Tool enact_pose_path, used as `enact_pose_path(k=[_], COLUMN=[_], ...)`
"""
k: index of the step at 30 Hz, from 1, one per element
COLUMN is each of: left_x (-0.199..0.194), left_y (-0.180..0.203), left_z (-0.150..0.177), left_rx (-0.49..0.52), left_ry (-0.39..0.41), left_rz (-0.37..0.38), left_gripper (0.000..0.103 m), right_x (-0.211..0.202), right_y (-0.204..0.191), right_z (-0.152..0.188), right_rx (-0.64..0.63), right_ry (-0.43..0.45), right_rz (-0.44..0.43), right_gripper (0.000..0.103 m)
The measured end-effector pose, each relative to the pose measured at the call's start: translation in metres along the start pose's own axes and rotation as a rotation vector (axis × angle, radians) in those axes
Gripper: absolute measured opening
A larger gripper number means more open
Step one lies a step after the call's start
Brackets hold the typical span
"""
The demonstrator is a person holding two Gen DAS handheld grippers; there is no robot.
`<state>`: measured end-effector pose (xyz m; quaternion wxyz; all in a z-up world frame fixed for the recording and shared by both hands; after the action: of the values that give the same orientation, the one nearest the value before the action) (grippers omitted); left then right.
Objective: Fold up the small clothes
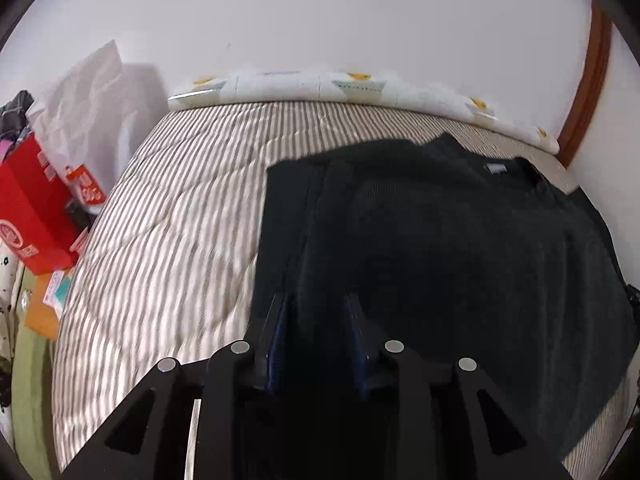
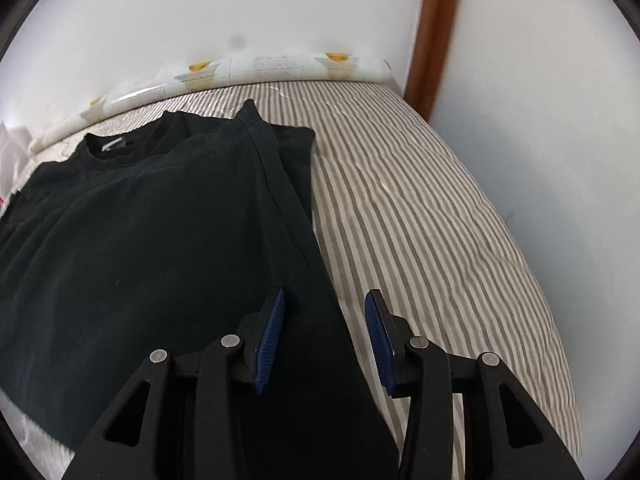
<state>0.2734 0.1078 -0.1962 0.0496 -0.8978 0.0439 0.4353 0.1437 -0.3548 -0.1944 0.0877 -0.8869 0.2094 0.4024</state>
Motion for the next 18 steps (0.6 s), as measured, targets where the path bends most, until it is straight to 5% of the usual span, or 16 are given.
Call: enact_pose_path(k=[8,18], left_x=[-0.041,-0.085], left_y=[-0.021,-0.047], left_z=[0.057,0.118], left_rx=[-0.054,-0.177], left_ry=[0.003,0.015], left_rz=[0.033,0.111], left_gripper=[0.036,0.051], right_x=[-0.038,-0.075], right_y=[-0.019,-0.160], right_z=[-0.004,0.030], right_rx=[0.001,-0.201], right_ry=[0.010,0.044], right_rz=[0.034,-0.128], right_gripper=[0.042,0.050])
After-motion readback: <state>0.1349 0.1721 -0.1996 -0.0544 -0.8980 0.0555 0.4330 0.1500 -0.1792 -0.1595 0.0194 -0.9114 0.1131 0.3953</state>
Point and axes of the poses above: each gripper's, at about its wrist camera, not at the fingertips, and x roughly the way its jaws point, y to its right, z to its underside, the point moved 4 cm from there along x, roughly the way its jaws point, and after that the axes turned 8 degrees about x, right-handed, at the moved point
